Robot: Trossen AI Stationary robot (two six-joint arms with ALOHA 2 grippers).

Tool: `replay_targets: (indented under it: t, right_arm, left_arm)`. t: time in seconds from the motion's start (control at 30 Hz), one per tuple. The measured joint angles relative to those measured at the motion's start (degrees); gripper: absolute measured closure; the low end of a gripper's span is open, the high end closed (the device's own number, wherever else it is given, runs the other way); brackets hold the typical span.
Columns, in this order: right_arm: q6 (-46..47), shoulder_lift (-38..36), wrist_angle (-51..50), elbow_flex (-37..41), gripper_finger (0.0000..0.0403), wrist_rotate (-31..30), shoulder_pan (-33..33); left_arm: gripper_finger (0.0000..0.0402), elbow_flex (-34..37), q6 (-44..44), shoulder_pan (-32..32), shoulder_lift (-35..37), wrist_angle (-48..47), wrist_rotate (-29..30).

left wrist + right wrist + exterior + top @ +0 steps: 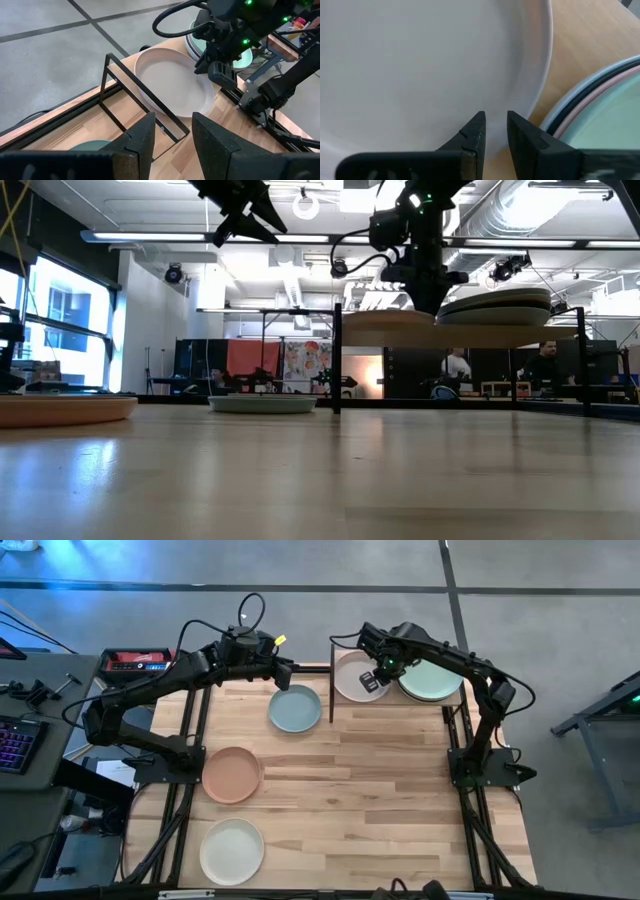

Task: Place and stack plates onto a shelf
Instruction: Adjust the plates on the shelf, then stack the brown plate on the top of the white plate on the shelf

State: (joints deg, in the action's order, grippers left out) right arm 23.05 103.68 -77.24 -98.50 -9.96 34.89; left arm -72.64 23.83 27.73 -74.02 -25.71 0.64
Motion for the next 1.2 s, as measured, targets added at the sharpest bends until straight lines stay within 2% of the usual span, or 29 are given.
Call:
replay_targets:
  t: [0.37, 0.6, 0.7, 0.87, 1.2]
  right_arm:
    - [-0.6, -2.7, 2.0, 0.0, 0.0341, 2.1, -0.5]
    - [-0.9, -7.5, 6.2, 0.0, 0.0341, 8.0, -3.6]
    - [0.7, -9.1, 7.5, 0.0, 0.0341, 11.0, -6.1]
    - [4.7, -11.1, 8.5, 0.0, 0.0341, 11.7, -11.4]
    - [13.2, -11.5, 8.6, 0.0, 0.0341, 10.7, -21.4]
  left_arm:
    - [0.0284, 0.0, -0.4, 0.0, 0.0, -5.3, 0.0]
    - [0.0284, 0.0, -1.2, -1.3, 0.0, -16.9, -0.3]
    - [0.0284, 0.0, 1.3, -3.1, 0.0, -24.0, -0.4]
    - [0.0284, 0.1, 7.7, -8.1, 0.0, -32.9, 0.2]
    - [0.0284, 7.4, 25.0, -21.2, 0.0, -34.3, 1.8]
